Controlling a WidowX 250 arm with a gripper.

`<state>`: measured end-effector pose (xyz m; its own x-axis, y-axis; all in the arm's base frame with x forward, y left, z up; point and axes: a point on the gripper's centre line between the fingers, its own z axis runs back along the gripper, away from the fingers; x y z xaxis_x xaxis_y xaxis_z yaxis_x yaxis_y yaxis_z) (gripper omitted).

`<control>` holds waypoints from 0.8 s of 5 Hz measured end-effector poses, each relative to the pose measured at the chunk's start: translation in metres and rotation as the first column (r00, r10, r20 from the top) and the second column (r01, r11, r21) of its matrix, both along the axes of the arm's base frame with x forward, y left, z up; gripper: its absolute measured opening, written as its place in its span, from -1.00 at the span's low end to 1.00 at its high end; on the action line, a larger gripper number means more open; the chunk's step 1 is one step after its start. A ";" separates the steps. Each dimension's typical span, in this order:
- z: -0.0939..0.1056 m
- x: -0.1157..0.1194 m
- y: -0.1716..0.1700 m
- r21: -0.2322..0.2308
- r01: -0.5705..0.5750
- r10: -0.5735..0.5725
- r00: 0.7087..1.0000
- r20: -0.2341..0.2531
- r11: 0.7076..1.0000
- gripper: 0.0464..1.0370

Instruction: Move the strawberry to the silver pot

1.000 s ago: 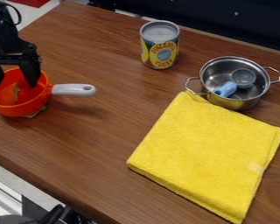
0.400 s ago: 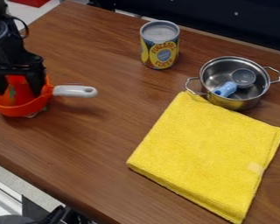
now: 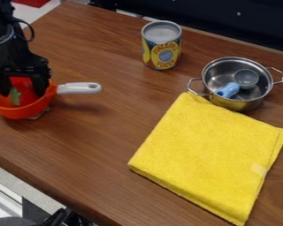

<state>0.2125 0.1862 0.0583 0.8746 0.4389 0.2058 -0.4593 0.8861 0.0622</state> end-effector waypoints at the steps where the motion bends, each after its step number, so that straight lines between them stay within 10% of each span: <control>1: 0.000 0.002 0.001 0.002 -0.013 0.013 1.000 0.015 1.000 0.38; 4: 0.017 0.007 0.012 -0.030 -0.094 0.094 0.996 0.011 0.995 0.32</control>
<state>0.2192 0.1980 0.0757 0.8269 0.5249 0.2018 -0.5410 0.8404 0.0307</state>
